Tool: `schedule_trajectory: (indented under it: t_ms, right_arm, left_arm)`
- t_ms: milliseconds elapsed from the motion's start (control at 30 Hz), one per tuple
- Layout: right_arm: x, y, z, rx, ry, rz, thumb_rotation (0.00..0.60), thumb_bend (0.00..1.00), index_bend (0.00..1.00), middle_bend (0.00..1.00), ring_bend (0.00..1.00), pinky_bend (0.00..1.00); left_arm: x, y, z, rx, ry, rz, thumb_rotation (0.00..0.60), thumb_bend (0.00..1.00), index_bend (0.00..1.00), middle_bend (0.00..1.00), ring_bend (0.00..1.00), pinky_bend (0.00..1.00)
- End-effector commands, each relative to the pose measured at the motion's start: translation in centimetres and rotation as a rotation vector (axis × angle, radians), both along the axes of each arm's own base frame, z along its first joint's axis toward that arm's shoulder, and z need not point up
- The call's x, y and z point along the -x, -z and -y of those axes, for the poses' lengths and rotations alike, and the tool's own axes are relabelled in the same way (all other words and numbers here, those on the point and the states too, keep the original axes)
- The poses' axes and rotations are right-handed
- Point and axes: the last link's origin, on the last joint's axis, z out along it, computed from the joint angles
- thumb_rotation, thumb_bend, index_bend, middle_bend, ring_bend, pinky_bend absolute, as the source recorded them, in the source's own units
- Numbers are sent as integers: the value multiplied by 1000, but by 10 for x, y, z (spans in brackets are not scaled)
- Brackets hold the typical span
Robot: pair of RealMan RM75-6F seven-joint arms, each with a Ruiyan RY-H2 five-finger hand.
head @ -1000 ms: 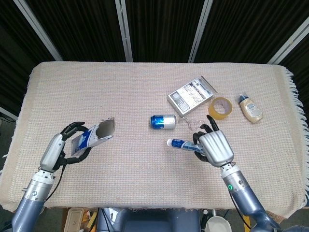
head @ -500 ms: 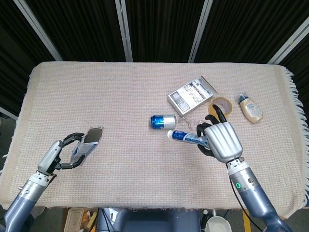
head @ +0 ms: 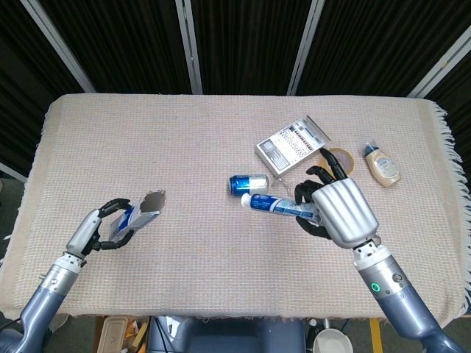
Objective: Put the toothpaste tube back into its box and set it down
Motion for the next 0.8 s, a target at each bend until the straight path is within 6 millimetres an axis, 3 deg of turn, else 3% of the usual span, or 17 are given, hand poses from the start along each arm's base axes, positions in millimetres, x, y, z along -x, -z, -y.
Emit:
schedule_trajectory:
  t_ms: [33, 500, 800]
  right_arm:
    - [-3, -6, -2, -5, -32, 0, 600, 426, 605, 612, 279, 0]
    - [-2, -17, -6, -14, -50, 32, 600, 432, 605, 612, 279, 0]
    - [-2, -15, -8, -21, -61, 40, 600, 434, 605, 612, 279, 0]
  left_arm:
    - [-15, 17, -9, 16, 27, -37, 600, 382, 370, 355, 172, 160]
    - [-62, 65, -28, 54, 81, 1, 600, 382, 388, 356, 172, 160]
    - [-80, 80, -30, 71, 124, -19, 600, 382, 388, 356, 172, 160]
